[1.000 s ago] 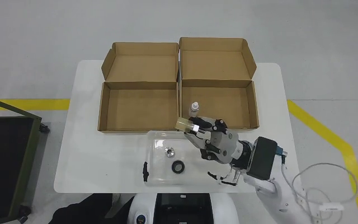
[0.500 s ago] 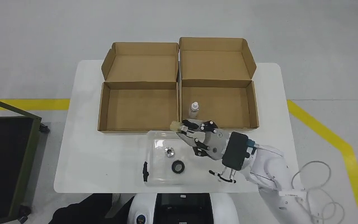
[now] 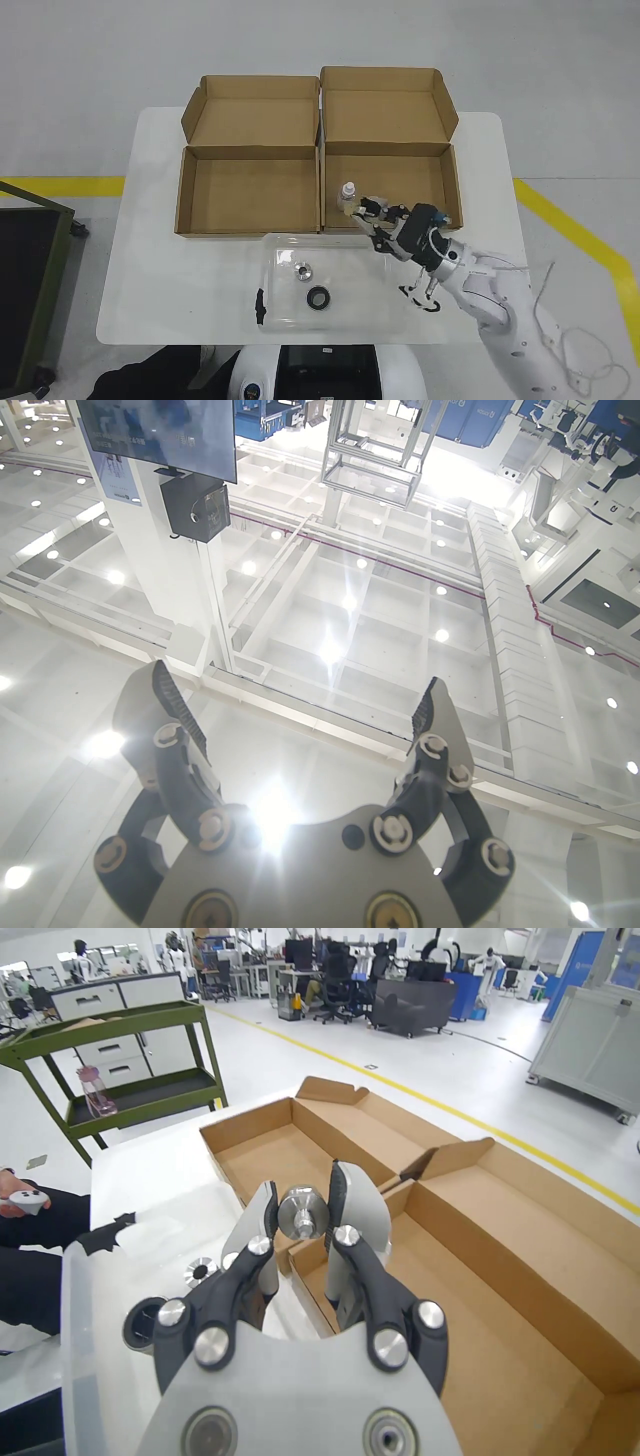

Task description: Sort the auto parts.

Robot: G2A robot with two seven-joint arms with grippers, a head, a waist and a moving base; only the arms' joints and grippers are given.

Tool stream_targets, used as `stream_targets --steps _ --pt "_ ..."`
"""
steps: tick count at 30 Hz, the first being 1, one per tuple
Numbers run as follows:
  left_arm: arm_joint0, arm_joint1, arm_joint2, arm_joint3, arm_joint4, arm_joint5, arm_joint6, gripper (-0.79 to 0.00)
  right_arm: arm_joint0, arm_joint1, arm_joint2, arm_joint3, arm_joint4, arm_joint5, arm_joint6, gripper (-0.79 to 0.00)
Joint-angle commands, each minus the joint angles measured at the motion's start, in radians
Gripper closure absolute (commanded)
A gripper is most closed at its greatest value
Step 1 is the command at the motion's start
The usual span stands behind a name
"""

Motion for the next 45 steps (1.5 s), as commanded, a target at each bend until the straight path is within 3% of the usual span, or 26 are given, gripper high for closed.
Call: stream_targets --steps 1,8,17,35,44,45 --pt "0.0 0.0 0.0 0.0 0.0 0.0 0.0 -0.785 -0.006 0.004 0.027 0.004 -0.014 0.022 0.047 0.0" --pt "0.0 0.0 0.0 0.0 0.0 0.0 0.0 -0.785 0.033 0.009 0.042 0.031 -0.043 0.039 0.202 0.0" --pt "0.0 0.0 0.0 0.0 0.0 0.0 0.0 -0.785 0.16 -0.001 -0.03 0.162 -0.041 0.069 0.348 0.0" --pt "0.0 0.0 0.0 0.0 0.0 0.0 0.0 -0.785 0.344 -0.028 -0.161 0.379 -0.033 0.08 0.454 0.0" --pt "0.0 0.0 0.0 0.0 0.0 0.0 0.0 -0.785 0.394 -0.041 -0.215 0.431 -0.034 0.088 0.477 -0.058" --pt "0.0 0.0 0.0 0.0 0.0 0.0 0.0 -0.785 0.399 -0.042 -0.222 0.434 -0.039 0.086 0.483 -0.12"
